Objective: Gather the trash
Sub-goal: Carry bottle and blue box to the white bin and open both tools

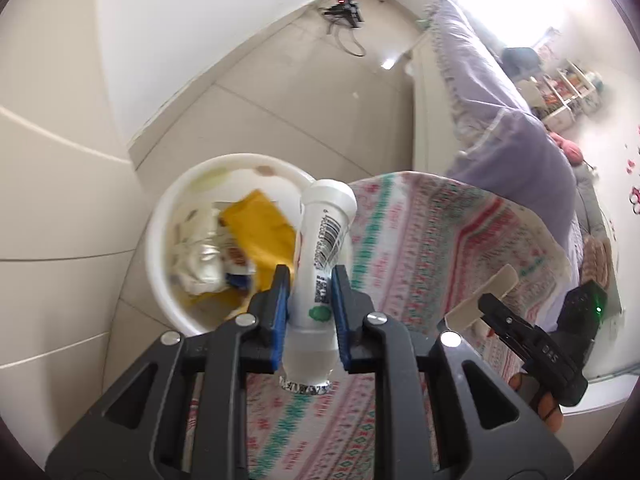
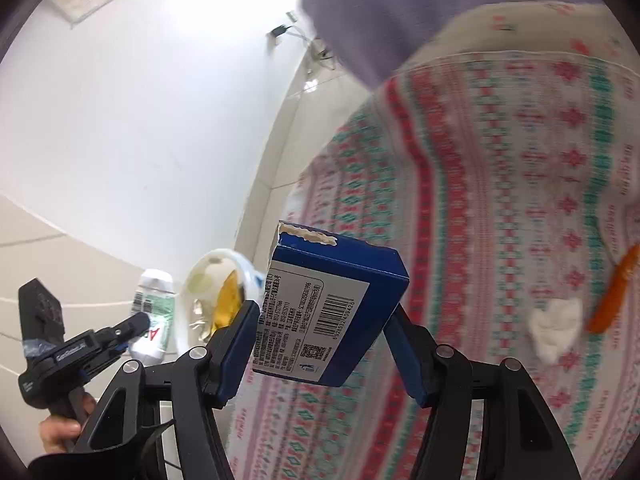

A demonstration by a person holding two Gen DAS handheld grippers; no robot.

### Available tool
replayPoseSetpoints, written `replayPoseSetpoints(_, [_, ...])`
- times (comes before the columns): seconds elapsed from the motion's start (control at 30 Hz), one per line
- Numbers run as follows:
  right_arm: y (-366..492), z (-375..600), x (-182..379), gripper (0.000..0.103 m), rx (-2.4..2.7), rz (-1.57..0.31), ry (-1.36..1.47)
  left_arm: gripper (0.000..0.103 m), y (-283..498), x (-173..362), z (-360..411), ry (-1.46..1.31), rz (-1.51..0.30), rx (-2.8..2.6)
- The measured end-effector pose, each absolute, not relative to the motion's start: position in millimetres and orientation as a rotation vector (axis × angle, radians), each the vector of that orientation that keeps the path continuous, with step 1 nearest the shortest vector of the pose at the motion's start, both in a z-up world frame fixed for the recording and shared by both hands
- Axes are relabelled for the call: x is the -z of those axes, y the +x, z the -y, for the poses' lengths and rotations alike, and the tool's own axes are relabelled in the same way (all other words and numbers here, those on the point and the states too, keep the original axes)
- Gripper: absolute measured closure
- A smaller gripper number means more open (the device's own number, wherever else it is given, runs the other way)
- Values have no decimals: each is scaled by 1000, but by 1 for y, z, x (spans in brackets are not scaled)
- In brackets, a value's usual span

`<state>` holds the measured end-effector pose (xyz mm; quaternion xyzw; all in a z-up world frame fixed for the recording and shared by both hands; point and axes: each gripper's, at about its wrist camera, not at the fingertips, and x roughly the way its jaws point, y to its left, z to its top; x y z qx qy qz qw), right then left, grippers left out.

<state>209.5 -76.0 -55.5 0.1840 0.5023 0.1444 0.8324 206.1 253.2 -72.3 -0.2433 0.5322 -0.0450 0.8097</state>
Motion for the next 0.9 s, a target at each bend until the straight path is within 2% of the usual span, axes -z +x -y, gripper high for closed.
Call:
replayPoseSetpoints(0.4, [205, -14, 46, 39, -450, -1014, 199, 80, 218, 94, -271, -510, -1154, 16])
replayPoseSetpoints(0.47, [206, -27, 49, 39, -478, -1016, 191, 59, 220, 98, -276, -545, -1146, 18])
replayPoseSetpoints(0.5, [205, -33, 50, 39, -489, -1014, 183, 43, 220, 98, -277, -558, -1146, 28])
replayPoseSetpoints(0.9, [220, -92, 74, 38, -511, -1016, 69, 41, 213, 82, -286, -592, -1107, -5])
